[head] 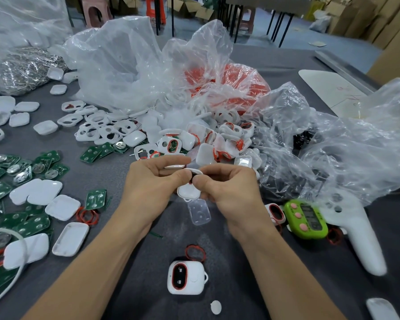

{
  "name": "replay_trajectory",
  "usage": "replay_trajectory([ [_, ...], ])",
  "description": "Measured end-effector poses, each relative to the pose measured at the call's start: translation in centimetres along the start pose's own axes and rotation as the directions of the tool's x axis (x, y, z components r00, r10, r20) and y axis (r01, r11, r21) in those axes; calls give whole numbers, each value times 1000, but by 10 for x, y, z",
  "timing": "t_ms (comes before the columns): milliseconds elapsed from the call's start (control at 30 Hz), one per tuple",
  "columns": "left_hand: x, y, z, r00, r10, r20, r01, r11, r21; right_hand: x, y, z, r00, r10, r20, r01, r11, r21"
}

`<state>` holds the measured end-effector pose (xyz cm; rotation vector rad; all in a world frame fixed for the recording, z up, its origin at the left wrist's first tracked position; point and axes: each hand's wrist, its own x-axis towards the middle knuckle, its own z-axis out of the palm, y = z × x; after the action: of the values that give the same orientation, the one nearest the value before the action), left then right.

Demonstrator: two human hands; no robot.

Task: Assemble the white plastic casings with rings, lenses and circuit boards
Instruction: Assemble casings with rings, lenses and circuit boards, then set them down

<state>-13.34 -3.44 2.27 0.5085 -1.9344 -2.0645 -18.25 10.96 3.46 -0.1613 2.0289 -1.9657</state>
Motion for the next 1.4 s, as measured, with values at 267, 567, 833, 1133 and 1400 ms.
replay_trajectory([
  [267, -2, -2, 3, 992, 81, -96, -68, 989, 133, 0, 0, 2, 1000, 4, 31, -7, 994, 105],
  [567, -3, 1, 4, 999, 32, -44, -30, 998, 48, 2, 0, 4, 998, 53, 19, -55, 990, 132],
  [833, -4, 0, 5, 997, 79, 9, -80, 996, 43, 0, 0, 4, 994, -102, -30, 103, 995, 9],
  [1133, -3, -2, 7, 988, 136, -78, -115, 968, 222, 1, 8, 7, 980, -186, -77, 176, 977, -119],
  [1400, 0, 7, 1, 953, -199, 226, 252, 938, -237, 7, 6, 0, 994, -52, -101, 53, 998, 14],
])
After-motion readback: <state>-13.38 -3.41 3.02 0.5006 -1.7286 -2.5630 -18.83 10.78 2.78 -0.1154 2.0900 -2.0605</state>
